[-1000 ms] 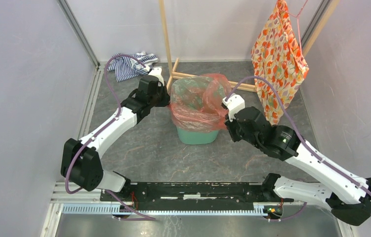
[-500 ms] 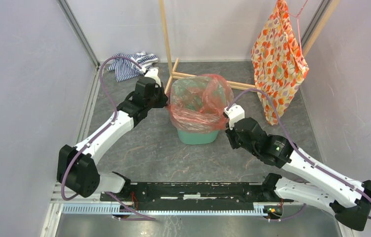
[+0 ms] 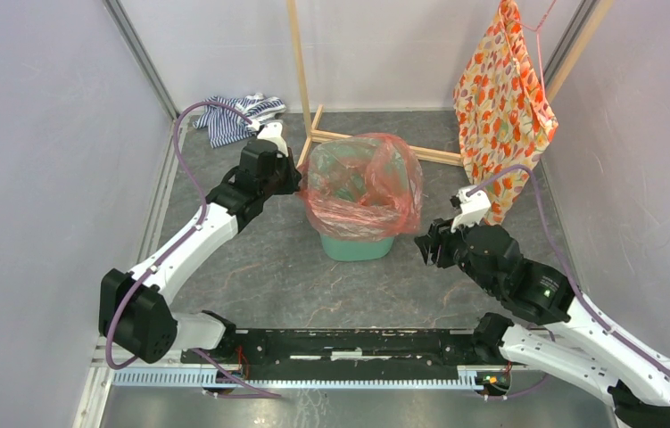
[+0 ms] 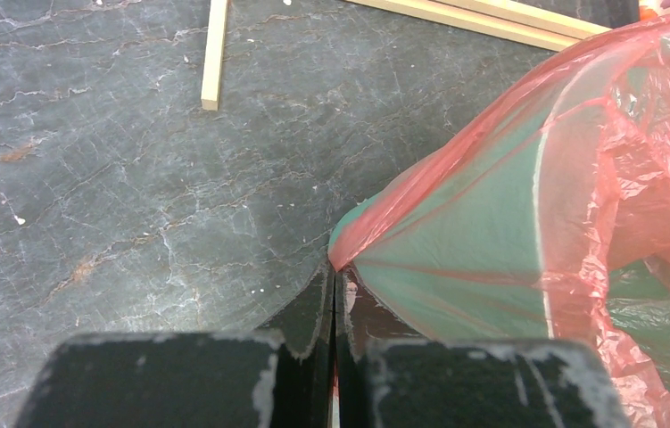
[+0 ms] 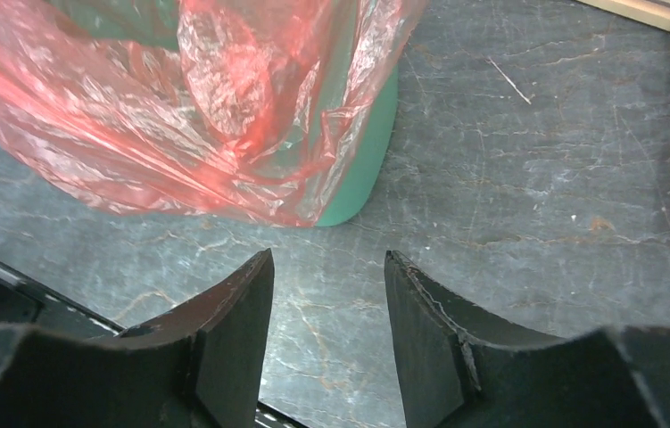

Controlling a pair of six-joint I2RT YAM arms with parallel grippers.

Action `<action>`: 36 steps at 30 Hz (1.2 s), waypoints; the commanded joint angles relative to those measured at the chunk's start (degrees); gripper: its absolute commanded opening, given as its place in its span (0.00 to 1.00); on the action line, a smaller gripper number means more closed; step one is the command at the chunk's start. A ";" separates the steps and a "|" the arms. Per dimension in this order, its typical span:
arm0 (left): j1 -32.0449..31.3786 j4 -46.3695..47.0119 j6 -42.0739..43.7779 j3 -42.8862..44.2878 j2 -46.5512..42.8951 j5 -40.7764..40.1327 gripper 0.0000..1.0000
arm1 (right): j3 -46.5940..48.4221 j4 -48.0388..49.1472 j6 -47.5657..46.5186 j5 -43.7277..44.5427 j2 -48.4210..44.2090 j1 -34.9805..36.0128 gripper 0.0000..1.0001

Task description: Put the trash bags into the trash bin

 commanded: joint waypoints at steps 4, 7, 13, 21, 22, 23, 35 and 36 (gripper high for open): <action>0.31 0.05 0.62 0.92 -1.32 0.84 0.02 | 2.15 1.58 10.87 5.03 -3.20 0.08 0.71; 0.31 0.06 0.61 1.19 -1.33 1.18 0.02 | 2.33 2.23 13.56 9.54 -5.05 0.13 0.80; 0.31 0.17 0.42 1.30 -1.29 1.55 0.02 | 2.12 7.33 17.90 11.67 -3.48 0.07 0.82; 0.31 0.50 0.18 1.56 -0.87 2.15 0.02 | -0.05 13.52 22.09 10.94 -0.19 -0.45 0.81; 0.31 0.52 0.18 1.56 -0.87 2.14 0.02 | -0.46 14.10 22.62 10.26 0.02 -0.80 0.80; 0.31 0.57 0.18 1.56 -0.91 2.21 0.02 | -0.93 14.50 23.22 9.54 0.24 -1.22 0.79; 0.31 0.32 0.12 1.83 -0.80 2.66 0.02 | -9.18 18.36 28.80 4.67 -2.67 -3.07 0.63; 0.29 0.31 0.09 1.83 -0.74 2.66 0.02 | -9.88 19.24 29.16 4.37 -2.83 -3.04 0.62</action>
